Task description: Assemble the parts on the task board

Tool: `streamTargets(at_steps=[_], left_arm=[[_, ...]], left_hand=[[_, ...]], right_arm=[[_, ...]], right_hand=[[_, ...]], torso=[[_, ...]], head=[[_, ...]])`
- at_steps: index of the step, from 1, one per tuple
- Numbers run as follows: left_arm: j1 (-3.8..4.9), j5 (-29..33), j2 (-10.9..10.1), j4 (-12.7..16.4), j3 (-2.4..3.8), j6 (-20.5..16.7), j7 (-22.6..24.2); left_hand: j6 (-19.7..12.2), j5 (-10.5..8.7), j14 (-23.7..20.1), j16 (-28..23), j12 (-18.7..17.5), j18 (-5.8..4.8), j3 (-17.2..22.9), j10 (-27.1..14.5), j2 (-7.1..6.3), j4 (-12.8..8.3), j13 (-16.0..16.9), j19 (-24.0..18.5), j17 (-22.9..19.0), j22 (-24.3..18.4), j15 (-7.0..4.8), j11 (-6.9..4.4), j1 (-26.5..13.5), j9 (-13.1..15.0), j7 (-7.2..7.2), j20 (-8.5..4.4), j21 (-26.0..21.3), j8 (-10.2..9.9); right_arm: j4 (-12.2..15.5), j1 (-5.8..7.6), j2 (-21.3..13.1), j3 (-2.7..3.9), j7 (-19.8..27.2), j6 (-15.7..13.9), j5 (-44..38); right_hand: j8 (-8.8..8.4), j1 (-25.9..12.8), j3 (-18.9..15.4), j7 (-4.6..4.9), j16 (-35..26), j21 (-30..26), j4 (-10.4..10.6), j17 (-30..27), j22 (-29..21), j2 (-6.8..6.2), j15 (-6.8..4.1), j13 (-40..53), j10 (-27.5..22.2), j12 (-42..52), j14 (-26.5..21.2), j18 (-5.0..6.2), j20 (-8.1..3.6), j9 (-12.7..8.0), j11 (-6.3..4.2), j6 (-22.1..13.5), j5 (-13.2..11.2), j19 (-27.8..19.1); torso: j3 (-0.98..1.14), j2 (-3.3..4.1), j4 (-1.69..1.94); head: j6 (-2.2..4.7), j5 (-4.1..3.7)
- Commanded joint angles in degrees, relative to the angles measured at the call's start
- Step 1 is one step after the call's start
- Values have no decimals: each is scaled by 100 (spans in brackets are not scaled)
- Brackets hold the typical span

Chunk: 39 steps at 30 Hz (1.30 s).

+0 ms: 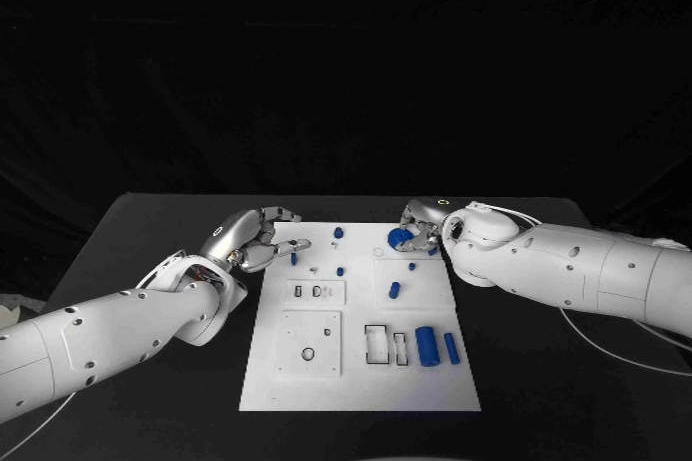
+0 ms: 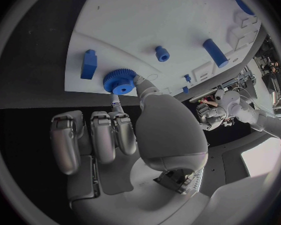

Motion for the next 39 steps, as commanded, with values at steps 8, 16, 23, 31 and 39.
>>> streamTargets(at_steps=[8, 16, 23, 31, 39], left_arm=[[3, -27, 15, 8, 4, 20, 30], [3, -29, 16, 6, 4, 27, 27], [3, -35, 13, 6, 4, 36, 19], [3, -37, 17, 7, 4, 32, 28], [3, -37, 13, 3, 4, 25, 49]], left_hand=[[29, 37, 596, 15, 15, -42, -46, 585, 58, -5, 1509, 592, 1509, 1509, 2, 2, 1, -7, 0, 35, 14, -48], [29, 37, 596, 15, 15, -42, -46, 585, 58, -5, 1509, 592, 1509, 1509, 2, 2, 1, -7, 0, 35, 14, -48], [34, 38, 596, 15, 15, -42, -49, 585, 63, -5, 1509, 592, 1509, 1509, 2, 2, 6, -7, 0, 35, 14, -56], [39, 38, 596, 15, 15, -42, -51, 585, 65, -5, 1509, 592, 1509, 1509, 2, 1, 8, -6, -1, 35, 14, -58], [49, 39, 596, 15, 15, -42, -54, 585, 70, -4, 1509, 592, 1509, 1509, 2, 0, 10, -4, -2, 34, 14, -60]], right_arm=[[29, -16, 1, -10, -53, 63, -83], [57, -17, -7, -10, 24, -130, 27], [64, -17, -8, -9, 65, -280, 145], [70, -17, -27, -9, 101, -356, 362], [75, -17, -34, -9, 95, -337, 367]], right_hand=[[-15, -158, -3, 23, 23, 25, 37, 1505, 1505, -12, 22, 1508, 595, 22, 598, -82, 11, -7, 7, 44, 91, 589], [-134, -342, -45, 60, 23, 25, 121, 1505, 1505, -81, 47, 1508, 595, 22, 598, -82, 27, -46, 38, -70, 50, 589], [-185, -468, -57, 96, 23, 25, 194, 1505, 1505, -81, 76, 1508, 595, 22, 598, -82, 49, -68, 67, -131, 68, 589], [-190, -515, -42, 115, 23, 25, 225, 1505, 1505, -38, 94, 1508, 595, 22, 598, -82, 64, -74, 83, -137, 101, 589], [-172, -479, 15, 126, 23, 25, 182, 1505, 1505, 13, 112, 1508, 595, 22, 598, -82, 85, -72, 101, -80, 213, 589]], torso=[[-1, 0, 0], [-2, -1, 1], [-1, 1, 3], [0, -2, 3], [3, -3, 2]], head=[[3, 9], [8, 3], [0, -4], [-13, -5], [-14, 7]])
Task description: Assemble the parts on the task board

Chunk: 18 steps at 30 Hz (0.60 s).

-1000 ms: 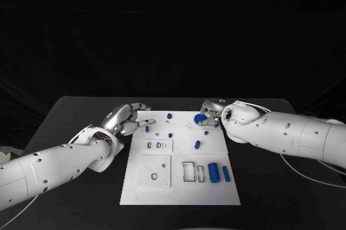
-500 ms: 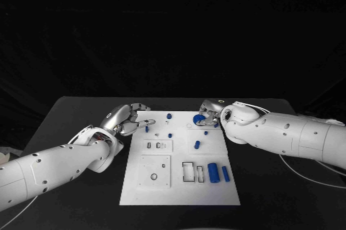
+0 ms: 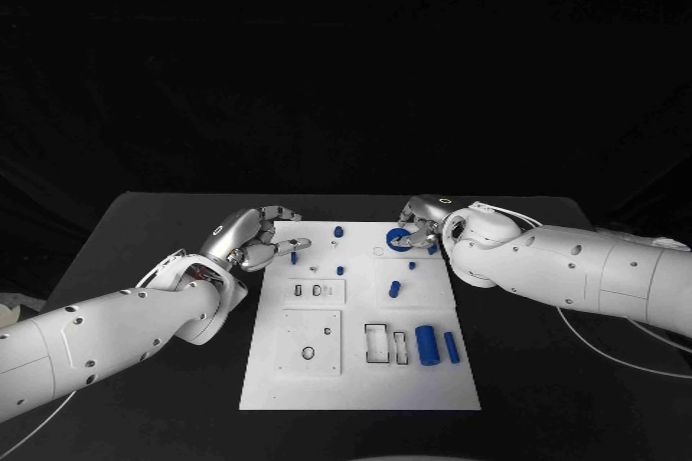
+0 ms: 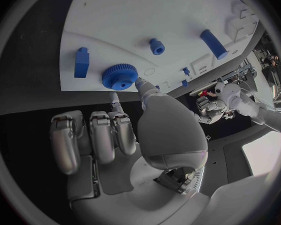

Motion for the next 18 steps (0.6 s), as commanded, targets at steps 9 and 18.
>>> streamTargets(at_steps=[9, 18], left_arm=[[4, -20, 10, -1, 3, 25, 48], [4, -15, 15, -7, 3, 27, 48]], left_hand=[[50, 39, 596, 15, 15, -42, -38, 585, 68, 11, 1510, 592, 1506, 1509, 2, 0, 8, -4, -1, 34, 14, -27], [50, 39, 596, 15, 15, -42, -38, 585, 68, 11, 1510, 592, 1506, 1509, 2, 0, 8, -4, -1, 34, 14, -27]], right_arm=[[19, -12, -3, -1, 19, 49, -13], [45, -20, -2, -1, -51, 148, -94]], right_hand=[[-21, 56, 137, 16, 23, 25, -133, 1508, 1508, 14, 30, 1510, 600, 22, 597, -83, 54, -16, 42, 56, 337, 590], [-20, 97, 162, 13, 23, 25, -193, 1508, 1508, -15, 25, 1510, 600, 22, 597, -83, 52, -19, 39, 76, 365, 590]], torso=[[-1, -3, -1], [2, 1, -1]], head=[[-10, 1], [-11, -10]])
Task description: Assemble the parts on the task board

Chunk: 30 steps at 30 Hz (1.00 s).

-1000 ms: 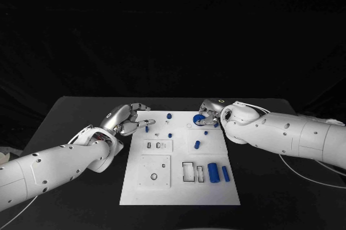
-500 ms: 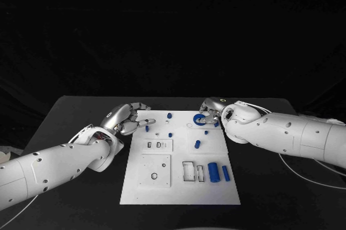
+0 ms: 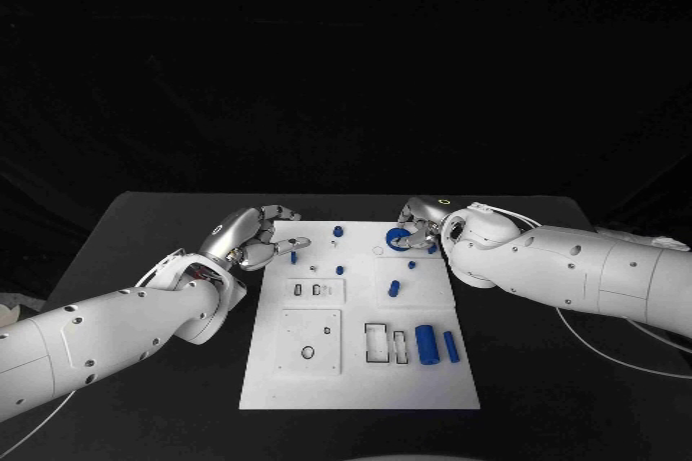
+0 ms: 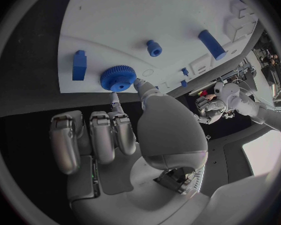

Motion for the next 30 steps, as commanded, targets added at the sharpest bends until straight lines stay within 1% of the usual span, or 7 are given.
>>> streamTargets(at_steps=[1, 13, 22, 26, 30], left_arm=[[3, -14, 13, 6, 3, 27, 44], [3, -16, 15, 2, 3, 35, 39], [3, -17, 16, 0, 3, 40, 36], [3, -17, 15, 1, 3, 42, 34], [3, -18, 12, 1, 3, 42, 34]], left_hand=[[50, 39, 596, 15, 15, -42, -38, 585, 48, 11, 1510, 592, 1507, 1509, 2, 0, -12, -4, -1, 34, 14, -27], [70, 39, 596, 15, 15, -42, -45, 585, 57, 12, 1510, 592, 1507, 1509, 1, -1, -7, -2, -5, 34, 14, -33], [70, 39, 596, 15, 15, -42, -45, 585, 57, 12, 1510, 592, 1507, 1509, 1, -1, -7, -2, -5, 34, 14, -33], [70, 39, 596, 15, 15, -42, -45, 585, 57, 12, 1510, 592, 1507, 1509, 1, -1, -7, -2, -5, 34, 14, -33], [70, 39, 596, 15, 15, -42, -45, 585, 57, 12, 1510, 592, 1507, 1509, 1, -1, -7, -2, -5, 34, 14, -33]], right_arm=[[12, -5, 0, -1, -49, 131, -114], [15, -9, -12, -1, -163, 282, -157], [25, -10, -10, -1, -220, 318, -210], [25, -11, -11, -1, -243, 342, -236], [21, -13, -10, -1, -257, 360, -259]], right_hand=[[-20, 52, 3, 9, 23, 26, -34, 1508, 1509, -8, 25, 1505, 601, 22, 597, -82, 31, -5, 22, 37, 30, 611], [-18, 66, 7, 13, 23, 26, -72, 1508, 1509, -48, 24, 1505, 601, 22, 597, -82, 30, -7, 23, 55, 9, 611], [-45, 76, 8, 26, 23, 26, -114, 1508, 1509, -101, 27, 1505, 601, 22, 597, -82, 30, -24, 32, 10, -54, 611], [-52, 91, 12, 30, 23, 26, -136, 1508, 1509, -120, 29, 1505, 601, 22, 597, -82, 32, -32, 36, -17, -66, 611], [-45, 141, 50, 33, 23, 26, -180, 1508, 1509, -116, 32, 1505, 601, 22, 597, -82, 34, -37, 41, -23, -15, 611]], torso=[[1, 4, 1], [1, 5, 2], [1, 1, -3], [0, 4, 1], [3, 3, 0]], head=[[-1, -5], [-14, -4], [-25, -7], [-27, -6], [-26, -1]])
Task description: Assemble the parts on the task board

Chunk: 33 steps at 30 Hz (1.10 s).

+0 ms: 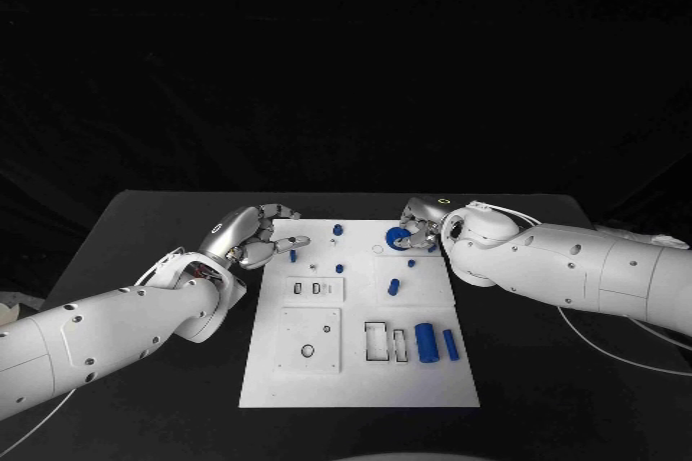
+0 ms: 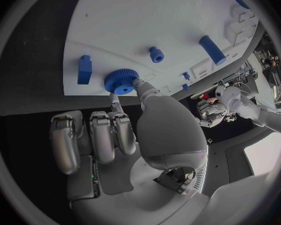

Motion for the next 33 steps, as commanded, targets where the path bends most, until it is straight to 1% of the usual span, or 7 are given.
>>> streamTargets(at_steps=[1, 8, 12, 16, 22, 28, 33], left_arm=[[3, -22, 8, 8, 3, 40, 35], [3, -37, 4, 8, 3, 42, 34], [3, -40, 6, 9, 3, 44, 33], [3, -41, 8, 11, 3, 44, 32], [3, -43, 7, 14, 3, 43, 33], [3, -45, 7, 12, 3, 42, 36], [3, -46, 12, 7, 3, 43, 43]], left_hand=[[29, 39, 596, 15, 15, -42, -29, 585, 57, -4, 1507, 592, 1509, 1509, 1, -1, -7, -2, -4, 34, 14, -33], [29, 39, 596, 15, 15, -42, -29, 585, 57, -4, 1507, 592, 1509, 1509, 1, -1, -7, -2, -4, 34, 14, -33], [29, 39, 596, 15, 15, -42, -29, 585, 57, -4, 1507, 592, 1509, 1509, 1, -1, -7, -2, -4, 34, 14, -33], [29, 39, 596, 15, 15, -42, -29, 585, 57, -4, 1507, 592, 1509, 1509, 1, -1, -7, -2, -4, 34, 14, -33], [46, 39, 596, 15, 15, -42, -39, 585, 65, -2, 1507, 592, 1509, 1509, -1, -3, -4, 0, -7, 33, 14, -43], [46, 39, 596, 15, 15, -42, -39, 585, 65, -2, 1507, 592, 1509, 1509, -1, -3, -4, 0, -7, 33, 14, -43], [46, 39, 596, 15, 15, -42, -39, 585, 65, -2, 1507, 592, 1509, 1509, -1, -3, -4, 0, -7, 33, 14, -43]], right_arm=[[-3, -14, 0, -8, -99, 179, -131], [-2, -18, 5, -8, -106, 225, -152], [-1, -19, 6, -8, -113, 230, -159], [1, -20, 8, -8, -113, 227, -168], [8, -20, 6, -8, -96, 210, -229], [11, -20, 2, -8, 3, 43, -222], [30, -24, -7, -8, 118, -226, -44]], right_hand=[[-10, 47, 24, 15, 23, 26, -56, 1510, 1505, -12, 33, 1507, 601, 22, 597, -83, 36, -9, 42, -37, 57, 611], [11, 108, 132, 2, 23, 26, -138, 1510, 1505, 16, 27, 1507, 601, 22, 597, -83, 33, -10, 33, 27, 310, 611], [25, 125, 226, -14, 23, 26, -175, 1510, 1505, 69, 17, 1507, 601, 22, 597, -83, 25, -10, 20, 103, 451, 611], [50, 175, 346, -40, 23, 26, -238, 1510, 1505, 122, -3, 1507, 601, 22, 597, -83, 9, -7, -3, 223, 524, 611], [141, 265, 530, -112, 23, 26, -375, 1510, 1505, 164, -48, 1507, 601, 22, 597, -83, -32, 28, -68, 547, 552, 611], [193, 310, 627, -161, 23, 26, -462, 1510, 1505, 190, -79, 1507, 601, 22, 597, -83, -63, 56, -115, 753, 567, 611], [223, 301, 653, -178, 23, 26, -494, 1510, 1505, 190, -85, 1507, 601, 22, 597, -83, -74, 75, -134, 870, 571, 611]], torso=[[1, -2, 1], [0, -1, -1], [-1, 0, 0], [-2, 1, -1], [0, 0, 4], [0, -3, 3], [1, -5, 3]], head=[[-5, 4], [-14, -1], [-26, -1], [-23, -5], [-24, -10], [-24, -5], [-19, -5]])
